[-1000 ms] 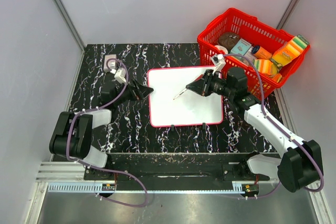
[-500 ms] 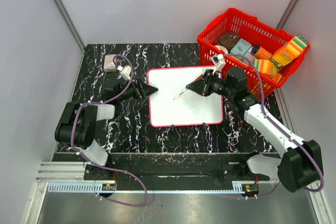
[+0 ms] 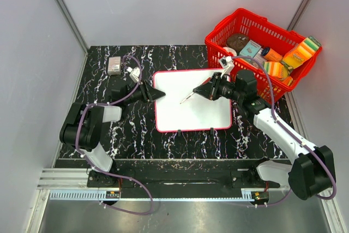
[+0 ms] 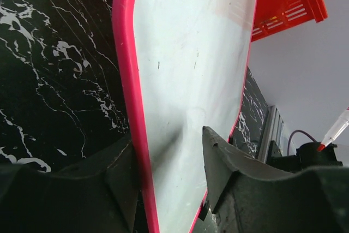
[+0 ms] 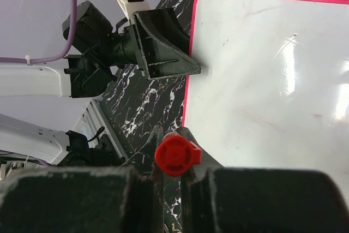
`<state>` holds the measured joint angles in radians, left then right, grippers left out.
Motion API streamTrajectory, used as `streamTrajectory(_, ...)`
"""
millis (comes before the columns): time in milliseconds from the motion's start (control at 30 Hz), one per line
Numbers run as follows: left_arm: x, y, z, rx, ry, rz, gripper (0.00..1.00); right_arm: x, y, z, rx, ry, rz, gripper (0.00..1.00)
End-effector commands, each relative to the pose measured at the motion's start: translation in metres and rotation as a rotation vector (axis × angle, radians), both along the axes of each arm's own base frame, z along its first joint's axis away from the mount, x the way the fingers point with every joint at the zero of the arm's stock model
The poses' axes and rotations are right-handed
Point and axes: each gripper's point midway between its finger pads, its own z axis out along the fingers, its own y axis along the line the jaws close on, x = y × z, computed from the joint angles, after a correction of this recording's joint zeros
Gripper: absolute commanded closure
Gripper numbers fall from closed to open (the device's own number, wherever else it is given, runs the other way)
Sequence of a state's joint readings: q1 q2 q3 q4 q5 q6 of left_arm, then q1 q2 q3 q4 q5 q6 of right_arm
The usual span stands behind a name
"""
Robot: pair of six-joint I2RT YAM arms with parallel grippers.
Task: Write a sentence on the whiteboard
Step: Hold the whiteboard on the whiteboard stand.
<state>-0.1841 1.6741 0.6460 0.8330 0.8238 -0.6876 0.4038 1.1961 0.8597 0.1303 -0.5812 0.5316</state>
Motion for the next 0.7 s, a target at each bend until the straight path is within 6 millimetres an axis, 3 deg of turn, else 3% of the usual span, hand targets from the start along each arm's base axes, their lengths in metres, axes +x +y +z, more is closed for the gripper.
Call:
streamTrajectory(0,0.002,-0.010,0.021,-0.027,-0.104,-0.075,0.58,0.001,0.001,0.028,0.031,-0.088,0.007,1.00)
streamTrajectory(100,0.001,-0.013,0.020,-0.030,-0.098,-0.090,0.65,0.001,0.000,0.027,0.029,-0.088,0.004,1.00)
streamTrajectory(400,-0.006,-0.018,0.017,-0.042,-0.085,-0.128,0.99,0.002,-0.002,0.025,0.007,-0.098,-0.001,1.00)
streamTrajectory(667,-0.017,-0.022,0.013,-0.056,-0.065,-0.155,1.00,0.005,-0.011,0.029,-0.027,-0.130,-0.060,1.00)
